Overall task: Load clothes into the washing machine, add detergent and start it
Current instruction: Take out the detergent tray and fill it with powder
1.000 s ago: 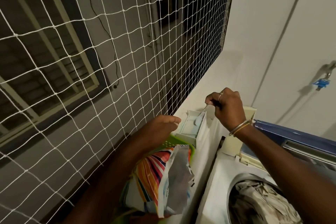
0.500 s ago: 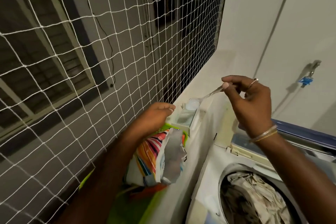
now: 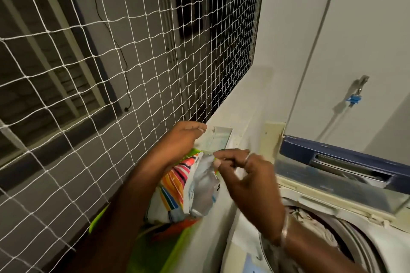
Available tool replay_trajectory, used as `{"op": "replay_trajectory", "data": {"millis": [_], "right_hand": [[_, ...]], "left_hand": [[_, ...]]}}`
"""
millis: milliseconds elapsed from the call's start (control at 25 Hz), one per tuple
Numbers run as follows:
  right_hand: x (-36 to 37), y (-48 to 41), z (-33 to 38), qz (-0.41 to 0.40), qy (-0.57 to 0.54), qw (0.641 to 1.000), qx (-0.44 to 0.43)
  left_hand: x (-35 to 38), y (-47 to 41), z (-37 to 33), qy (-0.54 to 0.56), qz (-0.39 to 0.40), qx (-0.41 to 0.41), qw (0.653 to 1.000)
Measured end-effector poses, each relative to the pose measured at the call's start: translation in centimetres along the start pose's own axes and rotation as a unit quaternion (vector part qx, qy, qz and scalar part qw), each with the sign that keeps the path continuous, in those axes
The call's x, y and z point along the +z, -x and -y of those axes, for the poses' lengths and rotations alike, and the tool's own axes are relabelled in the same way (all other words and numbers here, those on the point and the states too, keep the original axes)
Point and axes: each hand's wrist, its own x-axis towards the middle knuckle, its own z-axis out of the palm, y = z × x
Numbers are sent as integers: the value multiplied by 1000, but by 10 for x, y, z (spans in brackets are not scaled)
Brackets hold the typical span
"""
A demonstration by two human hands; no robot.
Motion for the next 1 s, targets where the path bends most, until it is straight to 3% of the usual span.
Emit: {"op": "replay_trajectory", "data": {"millis": [120,320,440,560,800,1000], "right_hand": [[31,5,-13,57,18,998,20],[35,-6,-16,222,229,945,-68],[17,-13,-13,195,141,969,-53],[-4,-16,-22,123,-2,992,32],[-32,-45,-61,106,-175,961,185],[-44,-66,-92,113,-193,942,250]], "left_hand": [[3,-1,-2,1,-3,-1,1000],[4,4,-6,-20,-4,0,1000],[7,9,-12,-31,-3,14,999],[15,14,-26,-28,-1,25,999],[55,3,-61,-74,-5,55,996],[104,-4,-89,-84,-38,85,992]]}}
